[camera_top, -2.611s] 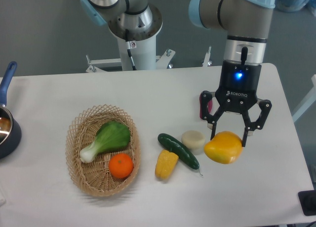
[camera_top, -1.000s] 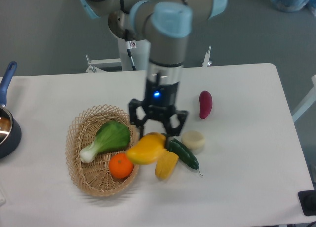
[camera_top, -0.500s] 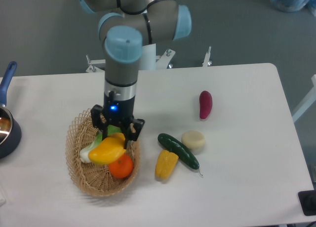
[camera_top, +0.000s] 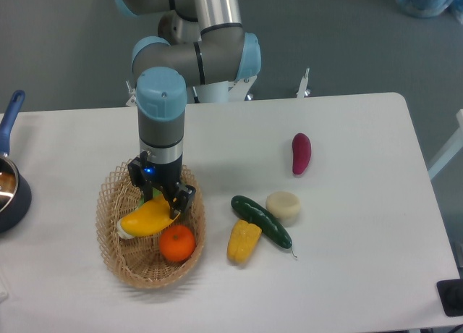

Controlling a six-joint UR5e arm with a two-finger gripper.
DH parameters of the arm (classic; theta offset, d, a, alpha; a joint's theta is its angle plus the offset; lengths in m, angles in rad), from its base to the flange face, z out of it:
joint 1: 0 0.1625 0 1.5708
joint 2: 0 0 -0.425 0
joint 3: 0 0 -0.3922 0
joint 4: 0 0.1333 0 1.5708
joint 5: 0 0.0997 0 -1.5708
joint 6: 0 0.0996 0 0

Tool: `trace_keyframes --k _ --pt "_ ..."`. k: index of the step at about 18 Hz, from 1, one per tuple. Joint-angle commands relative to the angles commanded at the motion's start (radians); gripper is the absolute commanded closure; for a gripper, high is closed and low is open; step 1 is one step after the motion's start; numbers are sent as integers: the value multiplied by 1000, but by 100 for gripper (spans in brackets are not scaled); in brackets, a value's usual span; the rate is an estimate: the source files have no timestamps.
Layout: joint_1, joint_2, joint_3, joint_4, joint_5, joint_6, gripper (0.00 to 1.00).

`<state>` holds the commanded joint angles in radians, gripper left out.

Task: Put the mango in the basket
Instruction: 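Lower the mango into the basket beside the orange and release it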

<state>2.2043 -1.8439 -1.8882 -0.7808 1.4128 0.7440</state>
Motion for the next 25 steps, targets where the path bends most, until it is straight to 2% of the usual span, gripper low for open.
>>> trace_keyframes --k 9,10,11,12,17,19,23,25 --pt "2 -3 -9 0 0 3 39" --pt "2 -3 -9 0 2 5 35" --pt "2 -3 -8 2 9 6 24" --pt "0 -5 -6 2 17 6 20" --pt "0 -14 -5 2 21 6 16" --pt "0 -14 1 3 21 8 0" --pt "8 18 8 6 20 8 0" --pt "12 37 35 6 20 6 0"
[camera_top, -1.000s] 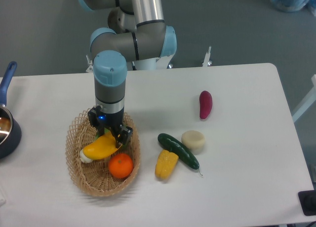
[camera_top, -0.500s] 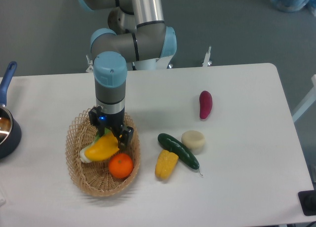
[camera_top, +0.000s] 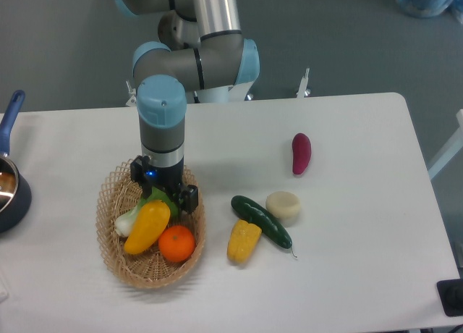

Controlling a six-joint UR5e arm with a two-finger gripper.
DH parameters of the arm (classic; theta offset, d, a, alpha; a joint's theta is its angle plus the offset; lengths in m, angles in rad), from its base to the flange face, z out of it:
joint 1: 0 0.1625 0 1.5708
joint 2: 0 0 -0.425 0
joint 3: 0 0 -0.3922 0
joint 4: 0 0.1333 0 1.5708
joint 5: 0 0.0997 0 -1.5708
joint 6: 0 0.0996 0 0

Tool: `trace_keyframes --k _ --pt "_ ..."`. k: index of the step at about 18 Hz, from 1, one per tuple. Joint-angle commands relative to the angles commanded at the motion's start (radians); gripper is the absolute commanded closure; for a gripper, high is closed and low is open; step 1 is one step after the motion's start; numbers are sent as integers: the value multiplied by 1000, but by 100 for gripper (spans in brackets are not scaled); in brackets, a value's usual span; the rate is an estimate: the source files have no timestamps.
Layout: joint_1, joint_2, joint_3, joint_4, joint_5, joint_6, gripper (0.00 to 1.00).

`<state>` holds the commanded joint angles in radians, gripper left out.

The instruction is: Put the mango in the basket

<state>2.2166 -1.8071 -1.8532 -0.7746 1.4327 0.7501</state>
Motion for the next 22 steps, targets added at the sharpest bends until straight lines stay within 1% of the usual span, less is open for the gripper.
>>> trace_keyframes --k 3,5,6,9,11,12,13,14,17,19,20,22 --pt "20 26 72 0 2 -5 0" --pt "44 40 147 -2 17 -12 0" --pt "64 46 182 -3 49 -14 0" --pt "106 48 252 -3 120 0 0" --pt "155 51 290 -11 112 20 0" --pt "173 57 307 -15 112 58 0" --pt "192 69 315 -18 112 108 0" --pt "219 77 316 -35 112 162 0" --pt "279 121 315 -112 98 296 0" --pt "334 144 312 -158 52 366 0" --pt "351 155 305 -173 32 394 0" --pt "389 182 284 -184 23 452 0"
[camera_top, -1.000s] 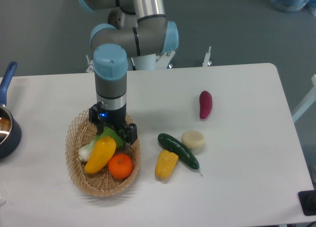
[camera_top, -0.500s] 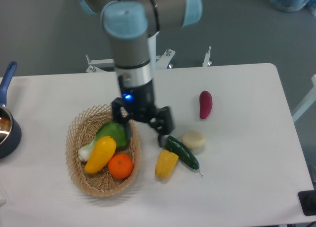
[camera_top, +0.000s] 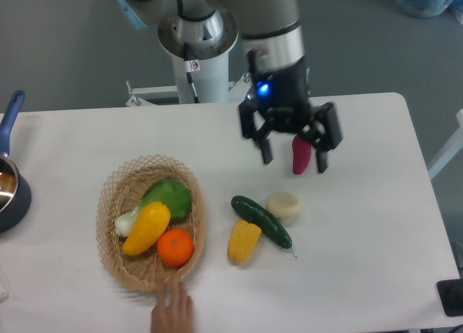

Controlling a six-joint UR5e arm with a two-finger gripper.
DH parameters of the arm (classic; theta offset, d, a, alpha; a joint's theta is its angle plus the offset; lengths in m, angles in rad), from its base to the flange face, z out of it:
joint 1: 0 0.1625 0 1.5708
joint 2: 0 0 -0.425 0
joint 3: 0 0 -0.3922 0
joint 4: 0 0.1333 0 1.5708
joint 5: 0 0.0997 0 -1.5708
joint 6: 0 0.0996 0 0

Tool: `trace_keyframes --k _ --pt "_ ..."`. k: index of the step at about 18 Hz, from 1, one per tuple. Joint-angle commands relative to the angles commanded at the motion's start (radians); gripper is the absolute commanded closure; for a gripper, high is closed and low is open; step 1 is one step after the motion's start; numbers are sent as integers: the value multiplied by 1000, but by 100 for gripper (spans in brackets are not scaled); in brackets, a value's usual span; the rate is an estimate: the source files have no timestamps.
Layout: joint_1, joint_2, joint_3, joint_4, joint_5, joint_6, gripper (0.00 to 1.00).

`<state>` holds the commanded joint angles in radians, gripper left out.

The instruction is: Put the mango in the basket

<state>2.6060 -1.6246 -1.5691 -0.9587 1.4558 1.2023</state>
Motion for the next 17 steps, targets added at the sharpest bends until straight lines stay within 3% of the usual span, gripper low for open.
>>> trace_keyframes --k 5,17 --pt "63 37 -20 -52 1 200 0" --pt "78 40 -20 -54 0 204 0"
